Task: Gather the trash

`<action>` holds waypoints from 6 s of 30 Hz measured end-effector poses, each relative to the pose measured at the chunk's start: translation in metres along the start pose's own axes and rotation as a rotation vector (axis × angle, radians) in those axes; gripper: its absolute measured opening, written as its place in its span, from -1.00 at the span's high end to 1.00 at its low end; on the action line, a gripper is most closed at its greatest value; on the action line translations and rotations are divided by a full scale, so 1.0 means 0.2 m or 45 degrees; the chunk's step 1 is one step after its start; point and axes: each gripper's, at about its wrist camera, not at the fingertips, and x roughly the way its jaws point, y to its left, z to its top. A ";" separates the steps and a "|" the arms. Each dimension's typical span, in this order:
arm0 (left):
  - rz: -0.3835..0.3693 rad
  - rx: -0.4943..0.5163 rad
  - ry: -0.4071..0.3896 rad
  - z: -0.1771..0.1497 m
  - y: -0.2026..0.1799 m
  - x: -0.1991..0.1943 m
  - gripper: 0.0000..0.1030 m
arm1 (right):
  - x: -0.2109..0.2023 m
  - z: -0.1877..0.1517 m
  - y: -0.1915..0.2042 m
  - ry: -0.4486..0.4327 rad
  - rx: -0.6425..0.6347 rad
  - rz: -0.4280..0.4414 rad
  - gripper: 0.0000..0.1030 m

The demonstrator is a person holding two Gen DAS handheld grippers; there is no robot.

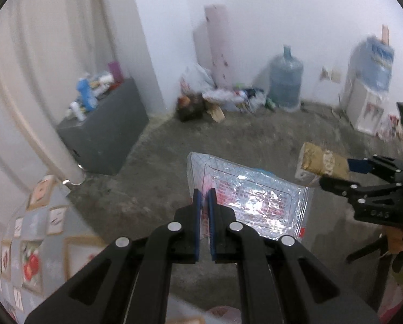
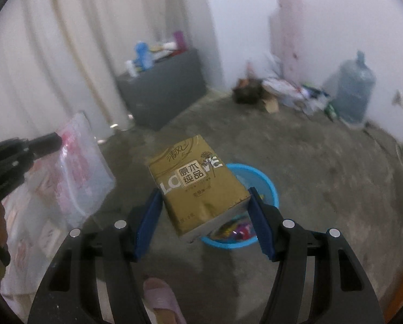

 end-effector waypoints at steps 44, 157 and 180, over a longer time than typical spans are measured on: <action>-0.039 -0.198 -0.160 -0.06 0.12 -0.63 -0.70 | -0.41 -0.08 0.17 -0.175 -0.047 0.003 -0.76; 0.927 -1.134 0.196 -1.44 0.27 -1.38 -0.89 | -0.77 -0.74 1.25 -0.018 -0.714 -0.005 -0.85; 0.926 -1.137 0.201 -1.45 0.27 -1.38 -0.89 | -0.77 -0.73 1.24 -0.018 -0.717 0.000 -0.85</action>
